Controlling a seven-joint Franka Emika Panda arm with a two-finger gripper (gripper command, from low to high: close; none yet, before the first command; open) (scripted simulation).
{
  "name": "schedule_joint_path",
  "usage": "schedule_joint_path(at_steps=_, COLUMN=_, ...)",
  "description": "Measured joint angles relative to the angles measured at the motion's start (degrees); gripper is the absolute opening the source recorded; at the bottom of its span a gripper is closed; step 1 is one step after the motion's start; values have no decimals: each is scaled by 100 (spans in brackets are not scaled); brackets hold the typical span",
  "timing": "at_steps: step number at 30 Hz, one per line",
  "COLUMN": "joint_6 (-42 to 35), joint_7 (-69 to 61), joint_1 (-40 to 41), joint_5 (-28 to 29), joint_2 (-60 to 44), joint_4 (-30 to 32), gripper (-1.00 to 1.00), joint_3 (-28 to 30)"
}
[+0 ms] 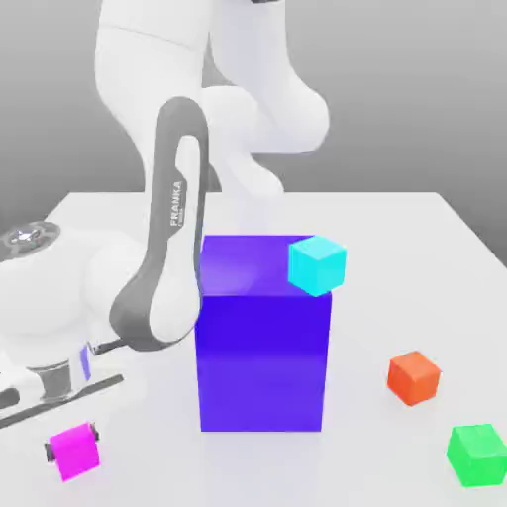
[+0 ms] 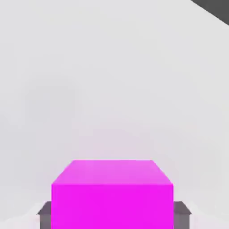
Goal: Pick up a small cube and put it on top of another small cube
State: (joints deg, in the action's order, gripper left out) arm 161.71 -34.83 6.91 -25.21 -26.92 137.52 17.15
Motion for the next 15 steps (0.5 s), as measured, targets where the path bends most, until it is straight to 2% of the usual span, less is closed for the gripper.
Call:
schedule_joint_path(at_steps=2, joint_6=-3, joint_7=10, joint_1=-4, joint_5=16, joint_2=10, joint_4=4, gripper=-100, joint_3=7)
schedule_joint_path(at_steps=7, joint_6=-613, joint_7=606, joint_1=-512, joint_5=783, joint_2=865, joint_4=220, gripper=-100, joint_3=567)
schedule_joint_path(at_steps=15, joint_6=-1052, joint_7=1610, joint_1=-2029, joint_5=1463, joint_2=1186, joint_4=43, gripper=-100, joint_3=-158)
